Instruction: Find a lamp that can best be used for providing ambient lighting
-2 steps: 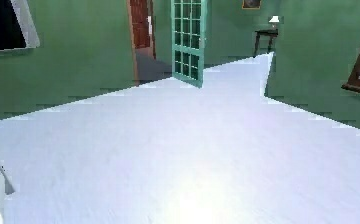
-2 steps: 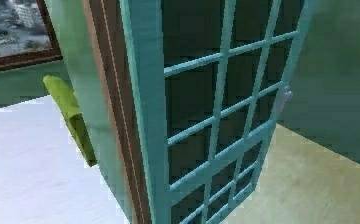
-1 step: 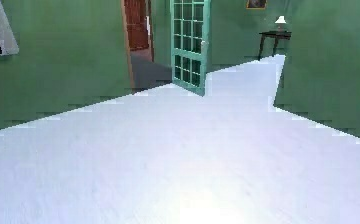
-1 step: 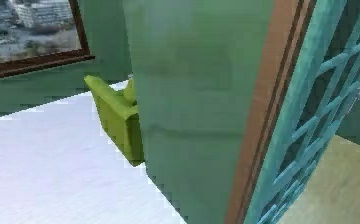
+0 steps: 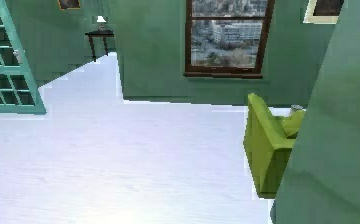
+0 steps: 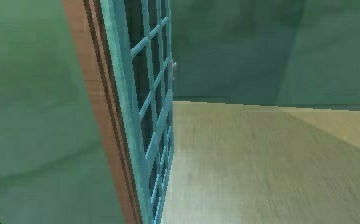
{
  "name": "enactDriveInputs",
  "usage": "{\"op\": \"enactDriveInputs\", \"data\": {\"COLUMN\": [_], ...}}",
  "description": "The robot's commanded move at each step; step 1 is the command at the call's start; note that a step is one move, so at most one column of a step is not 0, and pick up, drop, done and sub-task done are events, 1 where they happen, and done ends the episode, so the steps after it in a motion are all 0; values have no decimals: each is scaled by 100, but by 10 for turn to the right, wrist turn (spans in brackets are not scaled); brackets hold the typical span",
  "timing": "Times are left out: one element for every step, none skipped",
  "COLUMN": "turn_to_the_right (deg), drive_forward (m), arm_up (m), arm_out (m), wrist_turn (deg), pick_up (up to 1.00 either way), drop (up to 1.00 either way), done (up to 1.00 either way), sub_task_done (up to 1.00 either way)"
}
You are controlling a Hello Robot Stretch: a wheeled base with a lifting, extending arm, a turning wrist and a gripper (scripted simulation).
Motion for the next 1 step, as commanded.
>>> {"op": "enactDriveInputs", "data": {"turn_to_the_right": [30], "drive_forward": [0], "arm_up": [0], "arm_out": [0], "wrist_turn": [0], "pick_up": [0], "drop": [0], "done": [0], "sub_task_done": [0]}}
